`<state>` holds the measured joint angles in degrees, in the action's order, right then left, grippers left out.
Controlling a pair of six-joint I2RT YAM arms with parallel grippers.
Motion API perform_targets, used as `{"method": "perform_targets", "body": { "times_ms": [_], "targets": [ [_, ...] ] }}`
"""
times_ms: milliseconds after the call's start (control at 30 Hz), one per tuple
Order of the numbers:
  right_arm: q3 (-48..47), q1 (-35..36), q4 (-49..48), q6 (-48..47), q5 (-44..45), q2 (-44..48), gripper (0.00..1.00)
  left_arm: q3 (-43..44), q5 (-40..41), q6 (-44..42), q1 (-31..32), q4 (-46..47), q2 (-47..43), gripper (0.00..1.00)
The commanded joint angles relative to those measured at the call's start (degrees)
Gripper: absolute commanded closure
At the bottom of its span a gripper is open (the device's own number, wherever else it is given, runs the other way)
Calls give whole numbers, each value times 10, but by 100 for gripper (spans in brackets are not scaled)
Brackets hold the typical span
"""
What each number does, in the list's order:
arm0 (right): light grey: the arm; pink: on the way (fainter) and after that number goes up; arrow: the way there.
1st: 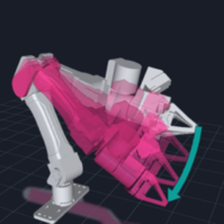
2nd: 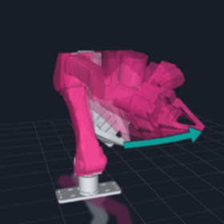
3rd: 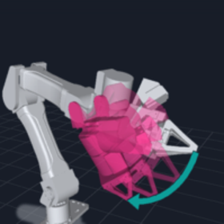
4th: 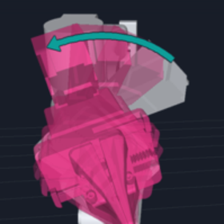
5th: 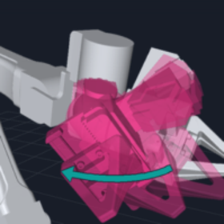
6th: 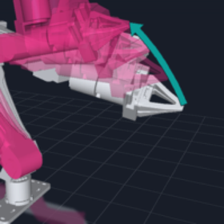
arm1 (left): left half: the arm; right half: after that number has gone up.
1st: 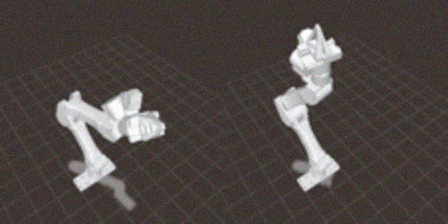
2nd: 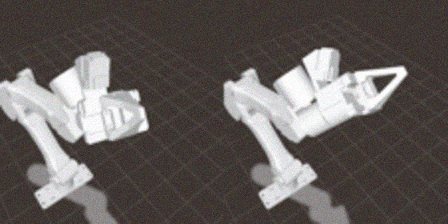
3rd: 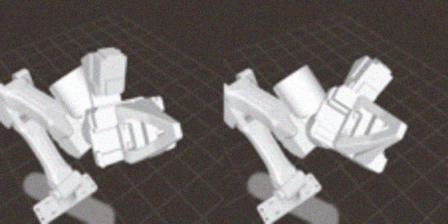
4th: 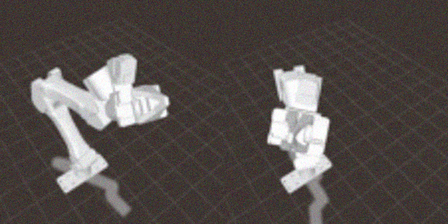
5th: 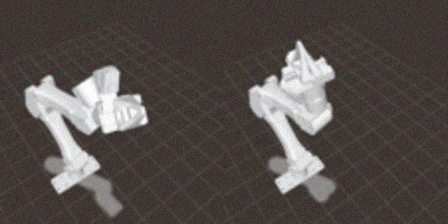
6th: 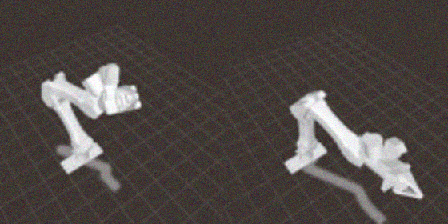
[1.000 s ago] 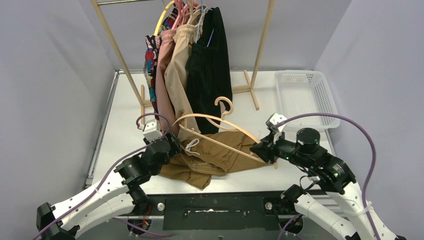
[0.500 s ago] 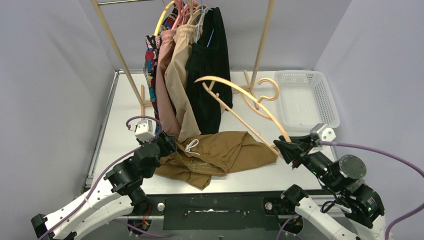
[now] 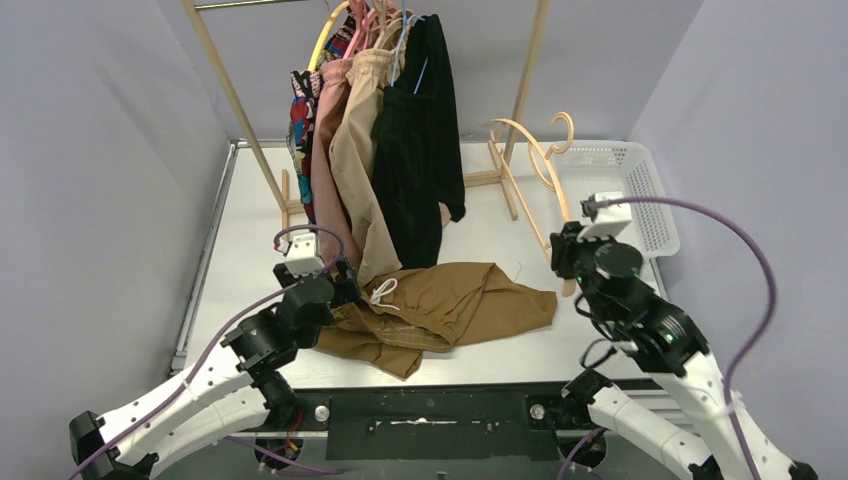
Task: Remove the shorts from the hanger
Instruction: Place the hanger on the clothes rod.
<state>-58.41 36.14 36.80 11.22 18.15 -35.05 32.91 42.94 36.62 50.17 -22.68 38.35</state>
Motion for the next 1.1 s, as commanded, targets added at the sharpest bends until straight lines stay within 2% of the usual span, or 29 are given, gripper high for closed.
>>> {"method": "perform_targets", "body": {
  "times_ms": [0,67,167,333,433,667,867,1067],
  "targets": [
    [-31,3,-48,52,159,-77,100,59,28,-77,-11,29,31,16],
    [-44,3,-69,46,156,-107,100,85,10,-88,-35,14,62,14],
    [-50,3,-126,29,147,-136,100,97,-65,-86,-118,26,99,14],
    [-96,1,-160,-17,115,-193,100,99,-193,-76,-274,51,54,13],
    [-142,-11,-163,-41,103,-238,100,102,-238,-92,-331,52,38,13],
    [-267,-55,-116,-70,57,-344,100,62,-119,-130,-338,12,-19,12],
    [-356,-70,-84,-93,-21,-409,100,50,-141,-122,-338,25,-66,12],
    [-467,-74,-26,-98,-32,-481,100,50,-134,-138,-338,30,-91,12]
  ]
}}
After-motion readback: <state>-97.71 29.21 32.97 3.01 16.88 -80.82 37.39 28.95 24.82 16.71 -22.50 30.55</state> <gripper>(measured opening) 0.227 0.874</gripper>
